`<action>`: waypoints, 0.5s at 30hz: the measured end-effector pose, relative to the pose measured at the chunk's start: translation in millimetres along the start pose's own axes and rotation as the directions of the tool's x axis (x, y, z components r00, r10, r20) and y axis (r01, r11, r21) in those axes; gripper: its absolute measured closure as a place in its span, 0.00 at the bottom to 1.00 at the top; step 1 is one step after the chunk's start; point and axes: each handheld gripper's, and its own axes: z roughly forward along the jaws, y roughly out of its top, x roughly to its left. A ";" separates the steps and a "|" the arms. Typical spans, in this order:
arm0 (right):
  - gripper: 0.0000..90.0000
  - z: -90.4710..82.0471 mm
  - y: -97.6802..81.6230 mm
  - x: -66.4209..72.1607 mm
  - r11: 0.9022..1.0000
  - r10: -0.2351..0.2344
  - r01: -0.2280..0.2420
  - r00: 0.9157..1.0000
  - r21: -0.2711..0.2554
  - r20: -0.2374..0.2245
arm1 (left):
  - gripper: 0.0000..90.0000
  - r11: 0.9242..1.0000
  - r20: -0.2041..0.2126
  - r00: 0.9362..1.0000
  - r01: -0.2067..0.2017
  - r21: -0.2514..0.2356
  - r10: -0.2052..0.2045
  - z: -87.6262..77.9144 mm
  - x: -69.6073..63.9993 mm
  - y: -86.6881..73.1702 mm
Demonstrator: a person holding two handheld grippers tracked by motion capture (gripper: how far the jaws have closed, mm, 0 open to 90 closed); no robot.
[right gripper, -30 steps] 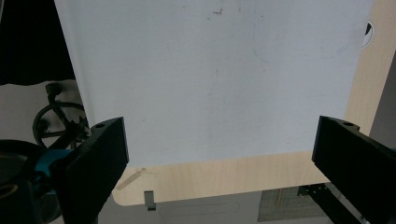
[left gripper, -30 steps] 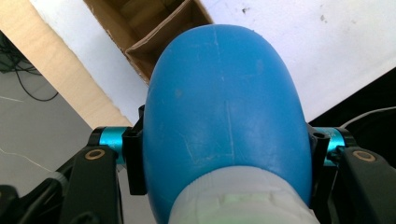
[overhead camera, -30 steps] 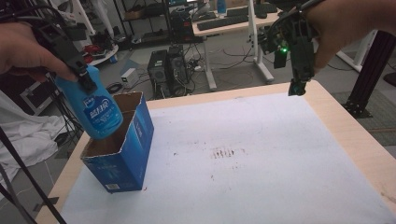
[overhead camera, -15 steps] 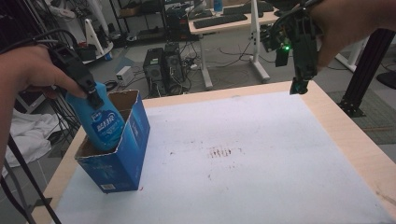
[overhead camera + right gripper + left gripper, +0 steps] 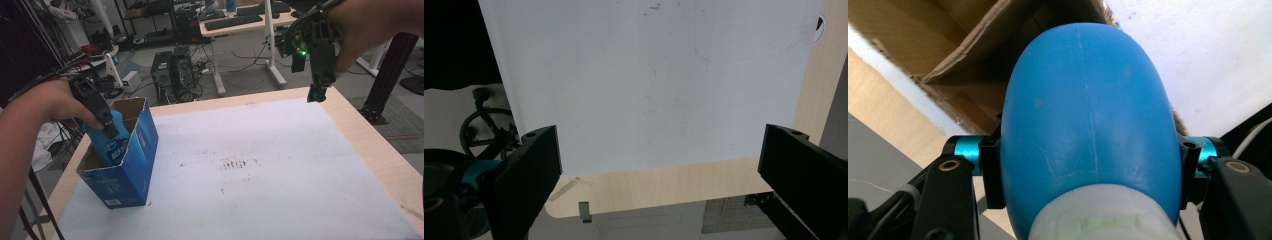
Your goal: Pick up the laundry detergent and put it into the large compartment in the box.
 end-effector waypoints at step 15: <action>0.03 3.3 3.3 -0.6 1.000 -0.011 0.011 1.000 0.007 -0.001 | 0.42 0.989 -0.019 0.990 -0.142 0.043 0.143 42.9 -2.8 -0.7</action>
